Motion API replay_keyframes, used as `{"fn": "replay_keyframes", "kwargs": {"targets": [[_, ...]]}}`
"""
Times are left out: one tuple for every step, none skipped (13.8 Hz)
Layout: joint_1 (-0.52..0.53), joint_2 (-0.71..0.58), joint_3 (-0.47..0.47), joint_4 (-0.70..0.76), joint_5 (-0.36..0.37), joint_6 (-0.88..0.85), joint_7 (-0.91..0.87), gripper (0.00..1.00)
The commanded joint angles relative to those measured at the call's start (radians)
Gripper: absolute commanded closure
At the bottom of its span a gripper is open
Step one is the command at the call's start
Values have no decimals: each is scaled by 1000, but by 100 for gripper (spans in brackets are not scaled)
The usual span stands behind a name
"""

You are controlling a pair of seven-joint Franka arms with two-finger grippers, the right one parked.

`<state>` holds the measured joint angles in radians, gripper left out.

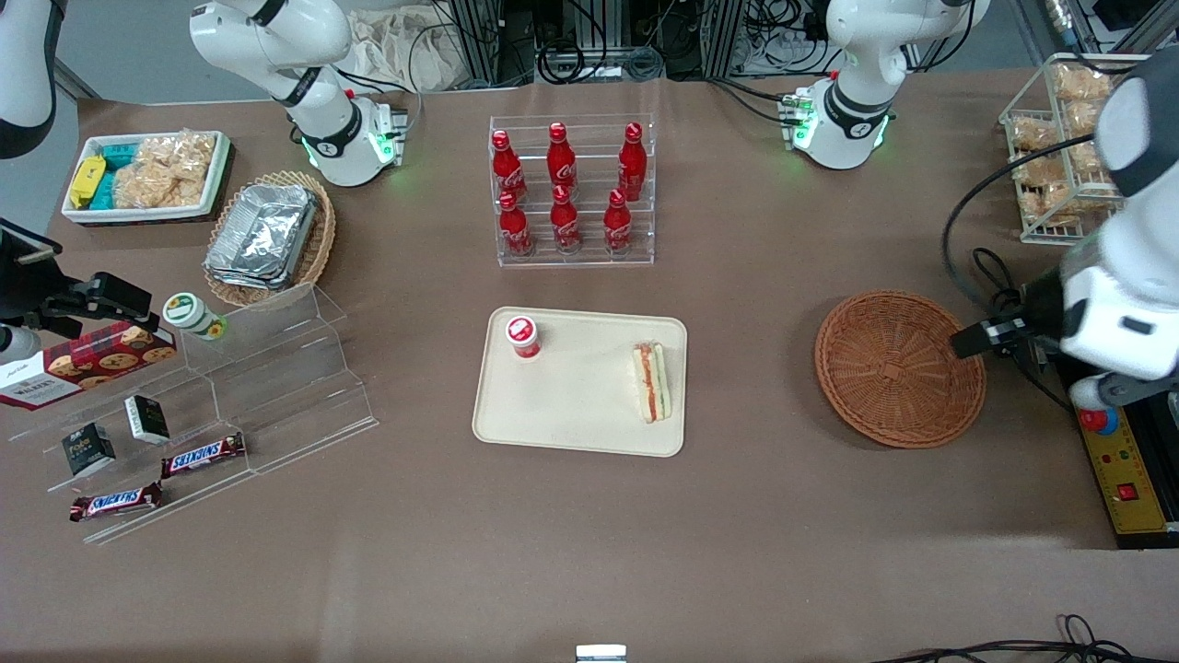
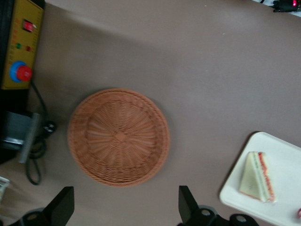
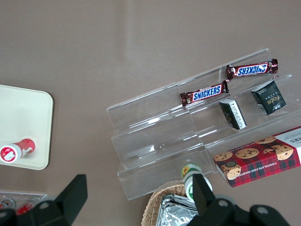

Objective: Place sandwich from basket to tray

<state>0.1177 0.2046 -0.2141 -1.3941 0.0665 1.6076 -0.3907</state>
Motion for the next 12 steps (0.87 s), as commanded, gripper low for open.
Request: {"fn": "replay_keyframes", "kwargs": {"targets": [[-98, -137, 181, -106, -68, -21, 154, 0], [-116, -172, 218, -144, -79, -20, 194, 0], [-128, -207, 248, -176, -80, -17, 219, 0], [-148, -243, 278, -210, -80, -18, 242, 0], [-167, -279, 310, -248, -80, -17, 254, 0], [-171, -313, 323, -285, -80, -9, 263, 0], [-171, -341, 325, -316, -79, -3, 269, 0], [-171, -346, 325, -319, -80, -9, 270, 0], [-171, -347, 325, -319, -77, -14, 271, 0], [-173, -340, 320, -318, -64, -17, 270, 0], [-173, -337, 317, -313, -62, -17, 263, 0], [-167, -340, 321, -313, -69, -18, 269, 0]]}}
